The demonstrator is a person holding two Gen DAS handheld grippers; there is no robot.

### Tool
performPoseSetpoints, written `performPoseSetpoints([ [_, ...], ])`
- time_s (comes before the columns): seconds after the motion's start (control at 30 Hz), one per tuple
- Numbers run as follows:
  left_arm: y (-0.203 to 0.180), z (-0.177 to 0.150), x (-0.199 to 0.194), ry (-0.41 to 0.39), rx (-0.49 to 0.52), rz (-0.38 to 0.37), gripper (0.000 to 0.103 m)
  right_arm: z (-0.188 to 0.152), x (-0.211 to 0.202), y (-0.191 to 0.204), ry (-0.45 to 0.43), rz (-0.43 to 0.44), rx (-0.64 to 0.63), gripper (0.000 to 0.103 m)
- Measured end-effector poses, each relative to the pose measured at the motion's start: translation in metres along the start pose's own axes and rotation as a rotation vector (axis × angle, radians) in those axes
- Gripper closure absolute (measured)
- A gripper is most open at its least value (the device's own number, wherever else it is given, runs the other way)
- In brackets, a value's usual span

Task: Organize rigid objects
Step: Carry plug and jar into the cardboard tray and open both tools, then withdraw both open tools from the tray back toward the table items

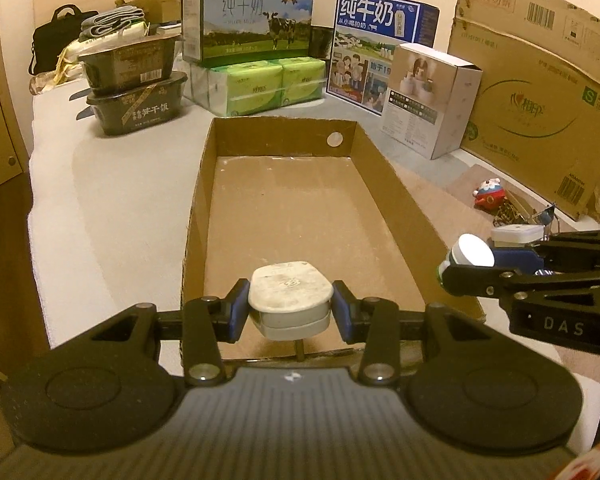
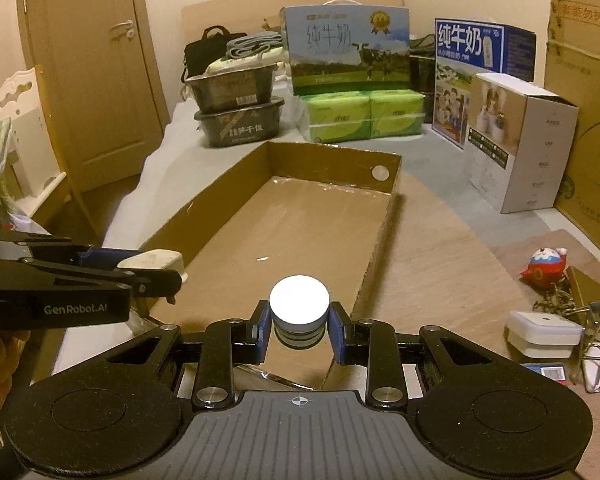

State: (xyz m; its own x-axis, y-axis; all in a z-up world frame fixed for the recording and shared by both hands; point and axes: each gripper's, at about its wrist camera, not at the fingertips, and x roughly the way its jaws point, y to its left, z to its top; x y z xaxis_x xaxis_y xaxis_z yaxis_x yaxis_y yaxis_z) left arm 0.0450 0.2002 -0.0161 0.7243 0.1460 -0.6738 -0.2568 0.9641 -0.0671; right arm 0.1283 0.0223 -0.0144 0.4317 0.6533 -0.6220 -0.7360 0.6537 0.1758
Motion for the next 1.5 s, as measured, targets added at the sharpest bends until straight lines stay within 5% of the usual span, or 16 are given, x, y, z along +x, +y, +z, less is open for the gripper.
performPoseSetpoints([
  [0.33,0.007,0.003,-0.001,-0.027,-0.003,0.028,0.061,0.002,0.010,0.003,0.010,0.012,0.021,0.072],
  [0.7,0.008,-0.005,-0.012,-0.025,-0.023,0.032,0.061,-0.008,-0.009,-0.008,-0.006,-0.017,0.090,0.061],
  [1.5,-0.075,0.002,-0.030,-0.060,0.046,-0.120,0.058,-0.064,-0.103,-0.064,-0.055,-0.243,0.251,0.048],
])
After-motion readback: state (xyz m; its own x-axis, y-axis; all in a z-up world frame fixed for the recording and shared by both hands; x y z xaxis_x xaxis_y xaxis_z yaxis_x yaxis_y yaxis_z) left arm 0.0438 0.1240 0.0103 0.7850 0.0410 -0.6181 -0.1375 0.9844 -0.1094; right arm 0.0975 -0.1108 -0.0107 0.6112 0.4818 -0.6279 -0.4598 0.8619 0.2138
